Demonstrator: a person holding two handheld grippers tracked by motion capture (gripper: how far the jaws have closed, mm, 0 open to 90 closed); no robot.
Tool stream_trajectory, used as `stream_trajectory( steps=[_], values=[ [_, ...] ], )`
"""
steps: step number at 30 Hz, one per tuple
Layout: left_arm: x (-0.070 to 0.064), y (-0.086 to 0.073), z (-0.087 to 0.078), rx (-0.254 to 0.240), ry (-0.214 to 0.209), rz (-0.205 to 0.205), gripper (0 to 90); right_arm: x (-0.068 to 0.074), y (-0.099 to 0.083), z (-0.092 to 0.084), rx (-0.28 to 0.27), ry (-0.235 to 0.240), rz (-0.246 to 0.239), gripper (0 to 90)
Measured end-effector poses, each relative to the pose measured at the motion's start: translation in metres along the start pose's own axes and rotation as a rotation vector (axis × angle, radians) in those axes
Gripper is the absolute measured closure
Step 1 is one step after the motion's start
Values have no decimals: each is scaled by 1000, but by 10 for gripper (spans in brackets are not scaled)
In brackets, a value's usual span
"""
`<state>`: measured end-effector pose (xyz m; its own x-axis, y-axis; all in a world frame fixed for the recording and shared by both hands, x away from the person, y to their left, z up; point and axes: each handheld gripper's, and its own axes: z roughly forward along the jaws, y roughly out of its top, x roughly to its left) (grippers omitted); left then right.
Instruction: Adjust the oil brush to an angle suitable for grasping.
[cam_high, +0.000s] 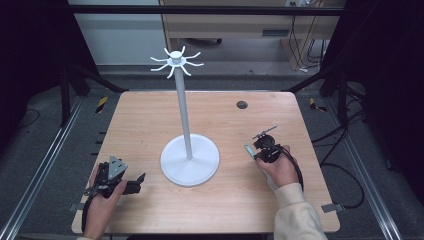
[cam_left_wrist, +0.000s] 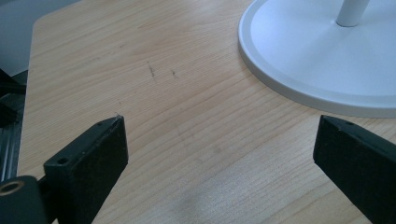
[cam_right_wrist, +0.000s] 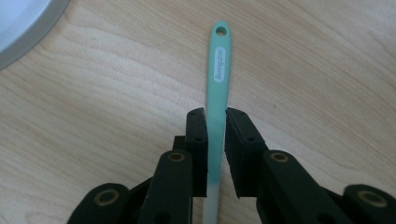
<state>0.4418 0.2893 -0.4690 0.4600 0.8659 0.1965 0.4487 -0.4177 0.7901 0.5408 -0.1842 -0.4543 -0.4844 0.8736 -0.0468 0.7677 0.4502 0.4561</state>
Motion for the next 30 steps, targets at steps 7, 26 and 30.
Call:
stream_trajectory(
  steps=[7,26,30],
  values=[
    [-1,0,1,7,-6,2,28,-3,-6,0,76,9,-6,674],
    [-1,0,2,8,-9,6,28,-2,-11,7,168,30,-22,736],
    [-1,0,2,7,-9,5,28,-3,-11,8,175,32,-21,750]
  ],
)
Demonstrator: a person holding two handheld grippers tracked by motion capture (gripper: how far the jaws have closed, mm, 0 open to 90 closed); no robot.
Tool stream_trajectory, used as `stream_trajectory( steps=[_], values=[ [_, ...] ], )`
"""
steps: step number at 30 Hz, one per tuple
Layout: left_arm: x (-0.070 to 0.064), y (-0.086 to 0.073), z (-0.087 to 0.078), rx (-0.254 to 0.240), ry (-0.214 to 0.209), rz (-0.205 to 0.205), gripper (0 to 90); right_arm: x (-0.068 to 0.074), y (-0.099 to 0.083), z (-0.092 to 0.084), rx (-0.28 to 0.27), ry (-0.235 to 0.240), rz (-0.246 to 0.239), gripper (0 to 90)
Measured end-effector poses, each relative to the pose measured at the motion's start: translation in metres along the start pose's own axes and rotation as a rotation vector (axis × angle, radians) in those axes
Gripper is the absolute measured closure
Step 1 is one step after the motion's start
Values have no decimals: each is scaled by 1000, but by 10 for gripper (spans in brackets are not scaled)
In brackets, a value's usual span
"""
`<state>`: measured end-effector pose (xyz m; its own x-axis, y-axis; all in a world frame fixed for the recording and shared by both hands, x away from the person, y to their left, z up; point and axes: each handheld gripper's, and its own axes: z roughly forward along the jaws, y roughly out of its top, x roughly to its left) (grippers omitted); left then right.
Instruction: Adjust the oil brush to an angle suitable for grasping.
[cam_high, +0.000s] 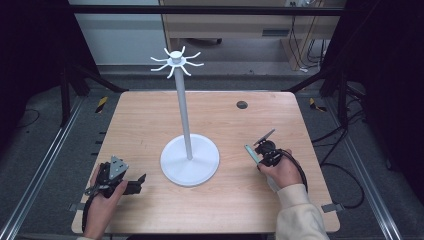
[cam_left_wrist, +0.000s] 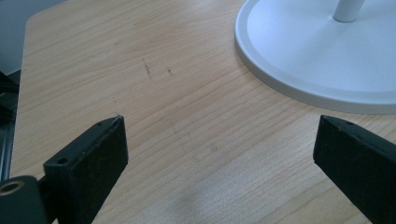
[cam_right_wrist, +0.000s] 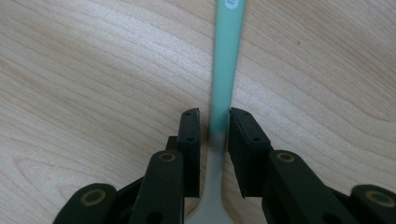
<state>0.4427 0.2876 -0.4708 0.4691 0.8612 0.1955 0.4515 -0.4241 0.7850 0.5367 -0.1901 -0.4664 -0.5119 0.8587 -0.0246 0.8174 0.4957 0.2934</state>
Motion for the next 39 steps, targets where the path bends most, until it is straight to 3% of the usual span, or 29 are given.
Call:
stream_trajectory(
  steps=[15,19,22,29,32,39],
  values=[
    [0,0,0,0,-2,2,28,-3,0,2,0,-1,24,815],
    [-1,0,0,1,-3,4,28,-4,-1,2,0,16,46,821],
    [-1,1,0,1,-4,4,28,-6,-1,1,-7,22,35,824],
    [0,0,0,-1,-3,2,28,-6,2,-16,-81,22,50,825],
    [-1,1,0,0,-2,7,28,-8,2,-26,-137,29,49,825],
    [1,0,-4,-24,13,-9,28,-9,11,-63,-255,50,41,825]
  ],
)
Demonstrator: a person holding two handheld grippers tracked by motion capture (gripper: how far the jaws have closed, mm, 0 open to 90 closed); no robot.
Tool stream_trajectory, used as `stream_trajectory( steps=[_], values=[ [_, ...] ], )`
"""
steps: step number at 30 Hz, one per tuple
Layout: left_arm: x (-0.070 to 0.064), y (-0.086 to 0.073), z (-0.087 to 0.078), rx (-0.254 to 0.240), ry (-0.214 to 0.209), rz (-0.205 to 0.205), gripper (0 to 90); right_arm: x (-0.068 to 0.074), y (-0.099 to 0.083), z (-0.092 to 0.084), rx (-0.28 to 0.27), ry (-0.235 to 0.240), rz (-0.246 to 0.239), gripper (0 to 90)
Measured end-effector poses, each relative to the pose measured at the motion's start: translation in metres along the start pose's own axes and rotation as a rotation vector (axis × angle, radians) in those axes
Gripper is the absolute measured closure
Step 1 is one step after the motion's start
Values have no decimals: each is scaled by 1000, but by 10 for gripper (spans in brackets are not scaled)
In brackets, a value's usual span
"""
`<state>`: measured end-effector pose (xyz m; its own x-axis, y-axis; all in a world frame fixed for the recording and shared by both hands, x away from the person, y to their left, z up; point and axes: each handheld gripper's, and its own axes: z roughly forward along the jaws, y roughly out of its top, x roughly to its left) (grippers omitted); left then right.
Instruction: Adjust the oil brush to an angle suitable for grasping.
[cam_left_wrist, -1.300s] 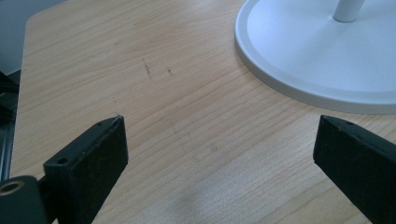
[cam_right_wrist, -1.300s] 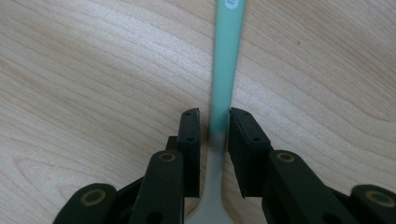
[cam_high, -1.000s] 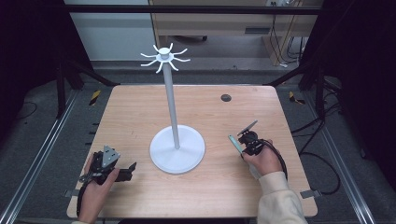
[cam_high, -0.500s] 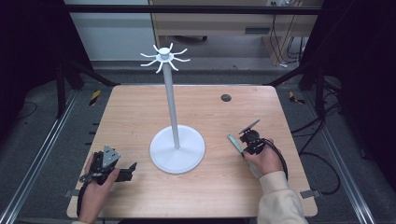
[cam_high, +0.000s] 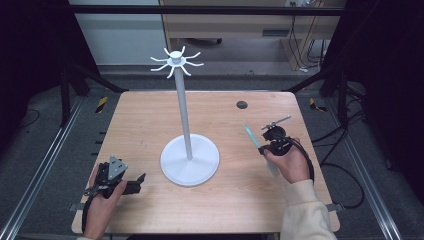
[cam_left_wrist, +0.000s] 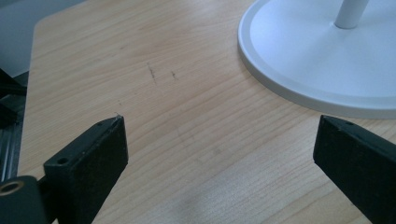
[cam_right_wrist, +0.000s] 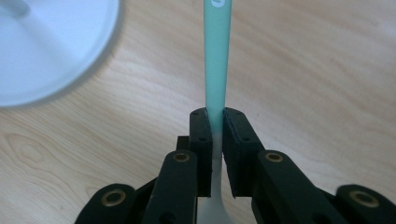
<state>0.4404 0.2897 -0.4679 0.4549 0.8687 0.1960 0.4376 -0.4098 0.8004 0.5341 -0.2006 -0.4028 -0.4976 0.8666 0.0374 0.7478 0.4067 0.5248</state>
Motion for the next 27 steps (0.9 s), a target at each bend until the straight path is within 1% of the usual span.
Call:
stream_trajectory(
  steps=[1,2,5,8,10,12,13,15,18,21,24,27],
  values=[
    [0,0,-1,-2,4,0,27,1,4,-5,-16,1,-11,825],
    [1,0,-1,-6,5,-1,27,1,7,-8,-29,4,-11,825],
    [0,0,-2,-18,8,-1,27,2,22,-23,-92,17,-13,825],
    [0,1,-3,-15,7,3,27,1,36,-34,-141,26,-12,825],
    [0,1,-2,-14,5,4,27,1,43,-42,-205,43,-4,825],
    [0,1,-2,-18,2,0,27,1,44,-44,-256,74,3,825],
    [0,1,-2,-19,0,2,27,1,45,-46,-274,81,0,825],
    [-1,2,-2,-23,-2,4,27,1,43,-50,-306,80,8,825],
    [-1,2,-1,-23,-2,3,27,3,40,-58,-350,90,15,825],
    [-1,2,-1,-24,-2,3,27,6,40,-68,-410,92,14,825],
    [-1,3,-1,-25,0,3,27,13,41,-76,-454,87,-8,825],
    [-1,3,-1,-26,0,6,27,21,43,-83,-495,94,-26,825]
  ],
)
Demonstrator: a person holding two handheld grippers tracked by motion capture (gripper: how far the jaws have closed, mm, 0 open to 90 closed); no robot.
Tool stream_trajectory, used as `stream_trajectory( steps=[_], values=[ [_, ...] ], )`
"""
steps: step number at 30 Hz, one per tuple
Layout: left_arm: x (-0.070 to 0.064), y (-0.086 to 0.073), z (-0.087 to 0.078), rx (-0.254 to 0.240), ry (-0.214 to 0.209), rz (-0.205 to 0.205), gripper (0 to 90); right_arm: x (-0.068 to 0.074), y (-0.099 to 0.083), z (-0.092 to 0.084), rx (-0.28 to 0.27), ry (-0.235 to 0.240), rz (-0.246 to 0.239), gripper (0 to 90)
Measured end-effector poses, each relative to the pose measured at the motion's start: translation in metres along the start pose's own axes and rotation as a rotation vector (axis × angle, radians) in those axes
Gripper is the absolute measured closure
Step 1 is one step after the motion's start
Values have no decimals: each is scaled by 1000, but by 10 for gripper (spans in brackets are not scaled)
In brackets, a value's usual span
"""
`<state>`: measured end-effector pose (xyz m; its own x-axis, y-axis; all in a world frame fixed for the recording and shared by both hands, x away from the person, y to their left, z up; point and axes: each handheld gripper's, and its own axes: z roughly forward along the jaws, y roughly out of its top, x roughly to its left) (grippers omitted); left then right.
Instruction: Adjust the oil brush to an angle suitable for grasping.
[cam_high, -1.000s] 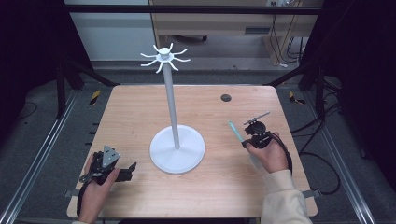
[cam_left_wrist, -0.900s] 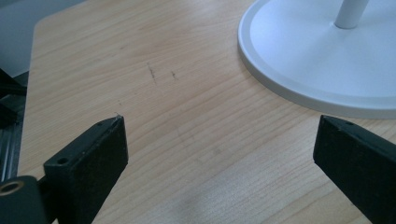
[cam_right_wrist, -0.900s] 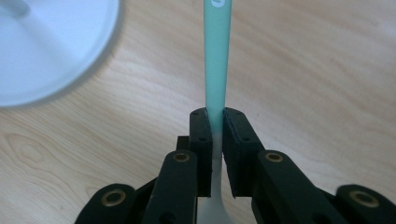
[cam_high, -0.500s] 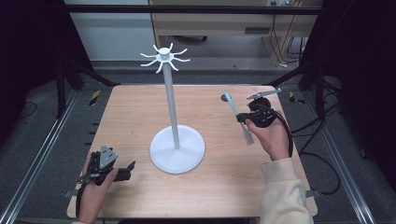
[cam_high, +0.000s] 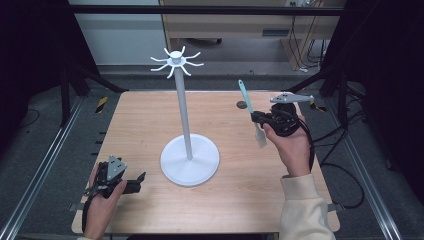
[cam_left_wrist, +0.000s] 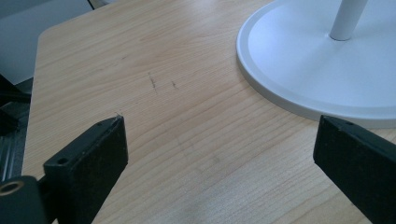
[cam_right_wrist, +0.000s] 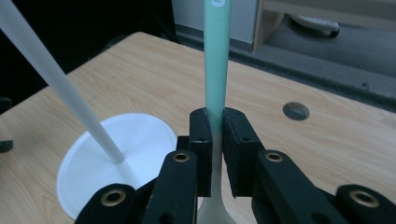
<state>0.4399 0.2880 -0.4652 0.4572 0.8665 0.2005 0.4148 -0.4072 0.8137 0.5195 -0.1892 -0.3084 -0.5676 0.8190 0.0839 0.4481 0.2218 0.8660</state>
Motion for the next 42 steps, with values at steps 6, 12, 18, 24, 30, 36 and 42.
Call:
stream_trajectory(
  steps=[6,12,18,24,30,36,42],
  values=[
    [0,0,0,-1,-3,-3,27,15,8,-5,-54,17,-41,825],
    [0,0,0,1,-2,0,27,25,13,-8,-97,45,-52,825],
    [0,0,0,-2,-3,-2,27,33,18,-12,-129,66,-67,824],
    [-1,0,0,-1,-2,2,27,40,22,-15,-149,79,-85,824],
    [0,0,0,-1,-2,1,27,43,24,-18,-174,99,-85,825],
    [0,0,-1,-2,-4,0,27,45,25,-19,-197,126,-81,825],
    [0,0,-1,-4,-4,2,27,49,27,-20,-212,135,-96,825]
  ],
)
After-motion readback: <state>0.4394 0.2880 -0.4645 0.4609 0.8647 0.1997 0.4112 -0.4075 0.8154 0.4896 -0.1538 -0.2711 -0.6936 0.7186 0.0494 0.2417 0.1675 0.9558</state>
